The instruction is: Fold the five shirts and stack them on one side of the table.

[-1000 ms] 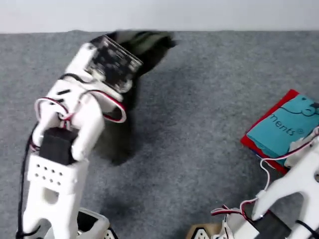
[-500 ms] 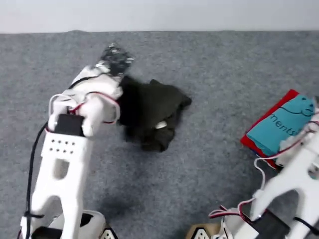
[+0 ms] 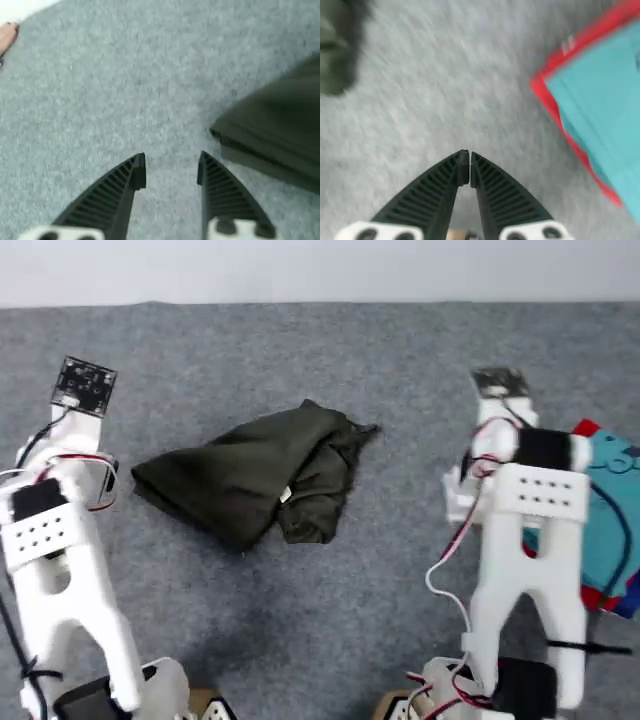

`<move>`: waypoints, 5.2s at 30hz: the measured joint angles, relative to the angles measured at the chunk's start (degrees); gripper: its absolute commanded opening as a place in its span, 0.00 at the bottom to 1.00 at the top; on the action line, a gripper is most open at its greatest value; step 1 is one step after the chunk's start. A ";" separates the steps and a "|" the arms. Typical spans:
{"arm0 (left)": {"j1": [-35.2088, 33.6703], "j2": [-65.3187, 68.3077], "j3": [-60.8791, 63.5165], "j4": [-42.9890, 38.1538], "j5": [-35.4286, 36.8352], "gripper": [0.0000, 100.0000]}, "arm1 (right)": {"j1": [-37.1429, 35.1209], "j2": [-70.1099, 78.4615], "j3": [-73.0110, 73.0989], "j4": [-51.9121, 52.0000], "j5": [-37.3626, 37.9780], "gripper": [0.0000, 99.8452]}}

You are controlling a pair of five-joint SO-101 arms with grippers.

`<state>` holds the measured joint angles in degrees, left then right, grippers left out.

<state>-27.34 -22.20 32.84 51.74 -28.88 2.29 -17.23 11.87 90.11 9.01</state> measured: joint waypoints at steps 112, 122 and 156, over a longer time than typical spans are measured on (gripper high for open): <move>2.64 4.22 -24.09 28.04 4.48 0.01 | -34.02 88.70 -93.89 -9.93 2.37 0.18; 5.10 4.22 -24.09 28.04 4.48 0.01 | -33.85 91.69 -94.59 -11.52 4.92 0.01; 6.68 4.13 -68.84 45.19 12.66 0.01 | -25.14 48.79 -94.68 8.09 6.15 0.01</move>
<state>-20.66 -18.07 -36.00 96.92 -16.22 -22.86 31.56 -82.81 98.20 15.16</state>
